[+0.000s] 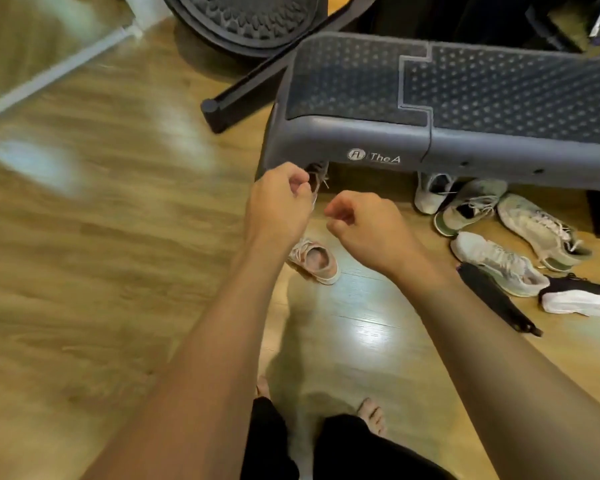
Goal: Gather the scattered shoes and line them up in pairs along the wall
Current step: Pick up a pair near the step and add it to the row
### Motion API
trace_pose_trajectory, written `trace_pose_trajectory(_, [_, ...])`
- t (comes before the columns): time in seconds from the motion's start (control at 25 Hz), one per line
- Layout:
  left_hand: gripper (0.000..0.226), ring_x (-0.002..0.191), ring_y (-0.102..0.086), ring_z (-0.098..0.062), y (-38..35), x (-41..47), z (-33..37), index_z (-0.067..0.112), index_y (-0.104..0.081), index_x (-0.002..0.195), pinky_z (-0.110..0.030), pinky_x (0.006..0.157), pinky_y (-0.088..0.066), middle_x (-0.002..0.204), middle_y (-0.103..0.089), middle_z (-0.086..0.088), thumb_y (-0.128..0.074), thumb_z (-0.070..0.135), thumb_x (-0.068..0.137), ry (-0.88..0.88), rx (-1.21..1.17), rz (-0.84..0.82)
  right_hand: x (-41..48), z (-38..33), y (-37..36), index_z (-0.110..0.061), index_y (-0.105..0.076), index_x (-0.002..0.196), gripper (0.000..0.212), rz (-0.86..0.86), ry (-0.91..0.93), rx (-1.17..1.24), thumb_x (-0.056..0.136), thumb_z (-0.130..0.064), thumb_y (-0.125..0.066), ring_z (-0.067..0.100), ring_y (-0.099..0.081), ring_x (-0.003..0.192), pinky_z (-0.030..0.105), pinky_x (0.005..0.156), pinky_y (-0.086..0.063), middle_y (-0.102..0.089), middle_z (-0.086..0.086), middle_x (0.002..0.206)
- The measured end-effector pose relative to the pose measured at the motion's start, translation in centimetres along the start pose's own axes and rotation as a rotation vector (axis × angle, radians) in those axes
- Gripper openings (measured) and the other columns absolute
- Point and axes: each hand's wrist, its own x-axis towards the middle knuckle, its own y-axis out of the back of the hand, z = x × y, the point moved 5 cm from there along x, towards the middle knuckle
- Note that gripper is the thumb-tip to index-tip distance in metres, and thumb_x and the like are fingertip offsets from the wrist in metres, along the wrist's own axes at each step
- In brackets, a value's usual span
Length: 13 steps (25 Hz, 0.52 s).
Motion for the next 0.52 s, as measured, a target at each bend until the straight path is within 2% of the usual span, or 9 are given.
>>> trace_pose_trajectory(0.12, [0.016, 0.089, -0.062, -0.018, -8.1, 3.2, -9.0, 0.023, -0.068, 0.098, -0.035, 0.079, -0.052, 0.095, -0.069, 0.002, -0.056, 0.016, 0.088, 0.029, 0.005, 0.004, 5.5, 5.2, -10.3, -0.022, -0.058, 0.118, 0.031, -0.037, -0.03, -0.028, 0.087, -0.019, -0.062, 0.022, -0.06, 0.101, 0.036, 0.082, -0.051, -0.065, 0.003, 0.111])
trace_pose_trajectory(0.24, [0.021, 0.095, -0.062, -0.018, -15.1, 6.8, -14.8, 0.026, -0.066, 0.104, -0.037, 0.081, -0.053, 0.104, -0.068, 0.001, -0.056, 0.016, 0.089, -0.006, 0.122, -0.082, 10.7, 9.1, -19.2, -0.021, -0.047, 0.131, 0.051, -0.136, -0.013, -0.141, 0.084, -0.028, -0.067, 0.026, -0.057, 0.105, 0.036, 0.081, -0.05, -0.06, 0.008, 0.121])
trace_pose_trajectory(0.32, [0.022, 0.099, -0.061, -0.024, -18.2, 10.1, -16.9, 0.028, -0.067, 0.105, -0.038, 0.084, -0.052, 0.109, -0.067, -0.002, -0.056, 0.018, 0.089, -0.044, 0.21, -0.132, 13.8, 11.7, -23.0, -0.019, -0.039, 0.137, 0.065, -0.191, -0.04, -0.248, 0.082, -0.037, -0.069, 0.03, -0.05, 0.116, 0.042, 0.092, -0.047, -0.051, 0.011, 0.13])
trace_pose_trajectory(0.4, [0.02, 0.101, -0.061, -0.027, -19.4, 13.2, -17.7, 0.028, -0.069, 0.105, -0.035, 0.082, -0.05, 0.11, -0.067, -0.004, -0.057, 0.025, 0.09, -0.071, 0.228, -0.109, 15.6, 14.1, -25.1, -0.018, -0.028, 0.142, 0.083, -0.243, -0.113, -0.345, 0.077, -0.043, -0.073, 0.035, -0.039, 0.129, 0.05, 0.1, -0.042, -0.037, 0.013, 0.142])
trace_pose_trajectory(0.52, [0.023, 0.105, -0.059, -0.029, -21.4, 15.5, -18.4, 0.026, -0.066, 0.111, -0.036, 0.079, -0.047, 0.115, -0.063, -0.004, -0.056, 0.025, 0.091, -0.078, 0.28, -0.128, 15.8, 16.2, -28.5, -0.021, -0.005, 0.151, 0.107, -0.392, -0.157, -0.464, 0.074, -0.039, -0.078, 0.043, -0.036, 0.13, 0.055, 0.098, -0.043, -0.026, 0.018, 0.149])
